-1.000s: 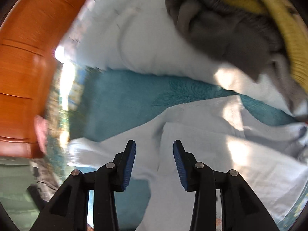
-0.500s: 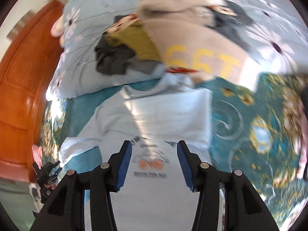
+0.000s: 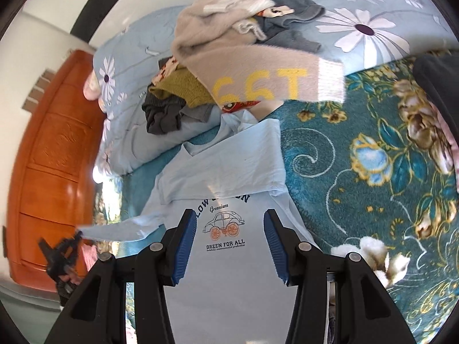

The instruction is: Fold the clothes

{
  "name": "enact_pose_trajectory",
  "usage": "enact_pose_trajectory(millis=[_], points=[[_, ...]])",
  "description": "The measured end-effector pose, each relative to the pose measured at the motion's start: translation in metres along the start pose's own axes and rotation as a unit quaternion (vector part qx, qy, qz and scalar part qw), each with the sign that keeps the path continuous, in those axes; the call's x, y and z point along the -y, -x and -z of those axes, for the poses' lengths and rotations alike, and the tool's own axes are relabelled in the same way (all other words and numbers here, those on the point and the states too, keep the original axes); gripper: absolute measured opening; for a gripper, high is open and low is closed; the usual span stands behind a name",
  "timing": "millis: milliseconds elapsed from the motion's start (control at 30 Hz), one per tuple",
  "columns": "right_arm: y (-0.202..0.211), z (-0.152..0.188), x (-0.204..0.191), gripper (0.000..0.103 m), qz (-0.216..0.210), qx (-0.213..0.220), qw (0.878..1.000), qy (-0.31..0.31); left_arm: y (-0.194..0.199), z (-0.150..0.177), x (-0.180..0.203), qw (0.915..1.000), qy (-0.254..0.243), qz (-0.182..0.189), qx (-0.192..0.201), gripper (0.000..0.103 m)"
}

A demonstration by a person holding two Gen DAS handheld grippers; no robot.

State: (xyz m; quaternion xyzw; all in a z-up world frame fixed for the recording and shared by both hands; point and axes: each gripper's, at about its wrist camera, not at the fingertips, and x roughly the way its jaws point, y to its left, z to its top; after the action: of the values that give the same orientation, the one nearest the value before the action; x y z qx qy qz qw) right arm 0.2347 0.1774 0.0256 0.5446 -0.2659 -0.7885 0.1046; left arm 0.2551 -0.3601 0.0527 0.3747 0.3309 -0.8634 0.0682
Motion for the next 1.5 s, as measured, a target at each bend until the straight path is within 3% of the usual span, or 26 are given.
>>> enact_pose_trajectory(millis=[133,267,500,633,900,1067,1200,1300,1367,1467,1500], points=[[0.015,0.009,0.026,0.05,-0.013,0.016,1.0,-0.022,-0.005,-0.011,0.098,0.9948,-0.069,0.074,-0.008,0.008],[0.028,0.018,0.058,0.05,-0.021,0.033,0.998,-0.054,-0.031,0.002,0.179,0.9854,-0.129,0.104,-0.038,0.008],[0.037,0.03,0.111,0.05,-0.023,0.049,0.992,-0.112,-0.111,0.062,0.28,0.9631,-0.2,0.127,-0.127,0.008],[0.034,0.035,0.132,0.05,-0.022,0.05,0.989,-0.135,-0.159,0.124,0.319,0.9434,-0.238,0.12,-0.198,0.008],[0.021,0.042,0.158,0.05,-0.018,0.034,0.986,-0.163,-0.215,0.239,0.362,0.8969,-0.312,0.1,-0.297,0.008],[0.014,0.043,0.164,0.05,-0.016,0.027,0.985,-0.167,-0.245,0.282,0.365,0.8781,-0.318,0.075,-0.35,0.008],[0.008,0.043,0.166,0.05,-0.012,0.017,0.985,-0.17,-0.266,0.303,0.358,0.8696,-0.312,0.058,-0.378,0.01],[0.004,0.043,0.164,0.05,-0.008,0.011,0.986,-0.168,-0.276,0.307,0.347,0.8676,-0.288,0.054,-0.401,0.02],[0.003,0.041,0.162,0.05,-0.006,0.008,0.986,-0.164,-0.273,0.301,0.338,0.8683,-0.263,0.067,-0.415,0.036],[-0.002,0.036,0.158,0.05,-0.004,0.004,0.987,-0.159,-0.253,0.278,0.321,0.8699,-0.244,0.104,-0.416,0.046],[-0.003,0.033,0.157,0.05,-0.003,0.003,0.988,-0.156,-0.244,0.264,0.312,0.8747,-0.244,0.111,-0.404,0.047]])
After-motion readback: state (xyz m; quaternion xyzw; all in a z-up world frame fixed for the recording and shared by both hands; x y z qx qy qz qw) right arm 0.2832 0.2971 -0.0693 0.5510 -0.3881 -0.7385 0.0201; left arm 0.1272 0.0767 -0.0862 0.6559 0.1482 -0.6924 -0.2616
